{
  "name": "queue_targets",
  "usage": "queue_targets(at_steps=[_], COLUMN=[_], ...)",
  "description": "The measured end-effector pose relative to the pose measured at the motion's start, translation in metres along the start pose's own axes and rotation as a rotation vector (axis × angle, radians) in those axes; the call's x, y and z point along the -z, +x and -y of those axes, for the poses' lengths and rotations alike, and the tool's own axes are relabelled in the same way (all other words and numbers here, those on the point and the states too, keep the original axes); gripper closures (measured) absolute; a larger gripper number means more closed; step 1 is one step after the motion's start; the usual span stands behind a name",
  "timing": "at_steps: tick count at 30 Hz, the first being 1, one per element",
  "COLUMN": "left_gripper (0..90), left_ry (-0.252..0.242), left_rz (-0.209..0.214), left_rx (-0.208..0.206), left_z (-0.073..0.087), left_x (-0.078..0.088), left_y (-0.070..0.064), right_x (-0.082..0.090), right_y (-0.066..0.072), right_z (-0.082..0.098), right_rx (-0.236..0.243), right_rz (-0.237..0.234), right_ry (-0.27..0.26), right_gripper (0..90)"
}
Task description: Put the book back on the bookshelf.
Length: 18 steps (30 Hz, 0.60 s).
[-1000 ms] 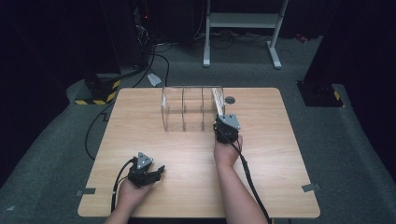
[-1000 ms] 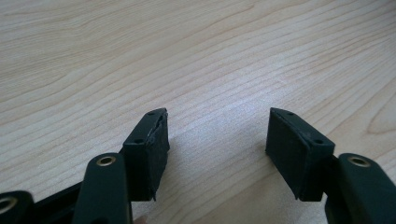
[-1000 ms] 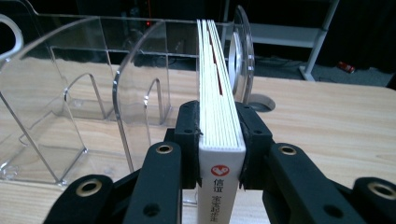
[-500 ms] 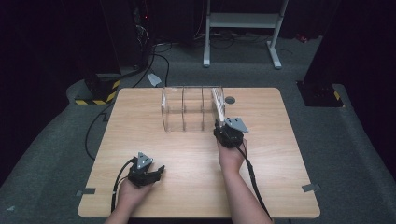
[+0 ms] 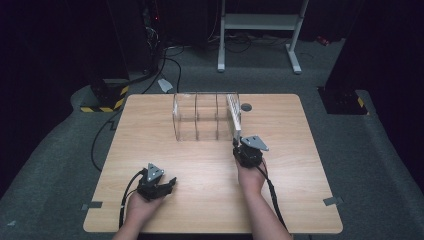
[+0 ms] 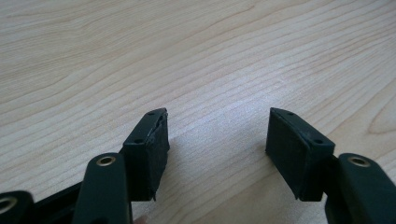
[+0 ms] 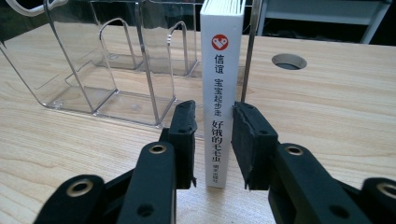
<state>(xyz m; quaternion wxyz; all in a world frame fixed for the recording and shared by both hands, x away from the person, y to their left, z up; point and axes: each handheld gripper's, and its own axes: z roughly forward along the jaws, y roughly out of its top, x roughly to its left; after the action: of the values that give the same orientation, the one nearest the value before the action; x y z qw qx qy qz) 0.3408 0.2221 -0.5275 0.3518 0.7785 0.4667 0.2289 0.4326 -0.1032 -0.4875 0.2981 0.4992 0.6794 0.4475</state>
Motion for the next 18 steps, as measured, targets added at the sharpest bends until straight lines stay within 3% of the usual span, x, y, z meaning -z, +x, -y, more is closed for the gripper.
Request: queue_targets(at_steps=[13, 18], left_gripper=[39.1, 39.1], left_ry=[0.002, 0.002], left_rz=[0.004, 0.005], left_rx=[0.007, 0.005], left_z=[0.0, 0.0], left_x=[-0.0001, 0.0], left_y=[0.0002, 0.0004], right_x=[-0.0037, -0.0049], right_y=[0.0011, 0.0029], right_z=[0.0003, 0.0], right_rx=[-0.11, -0.115], right_rz=[-0.002, 0.003], right_ry=[-0.003, -0.004], right_gripper=[73.5, 73.6])
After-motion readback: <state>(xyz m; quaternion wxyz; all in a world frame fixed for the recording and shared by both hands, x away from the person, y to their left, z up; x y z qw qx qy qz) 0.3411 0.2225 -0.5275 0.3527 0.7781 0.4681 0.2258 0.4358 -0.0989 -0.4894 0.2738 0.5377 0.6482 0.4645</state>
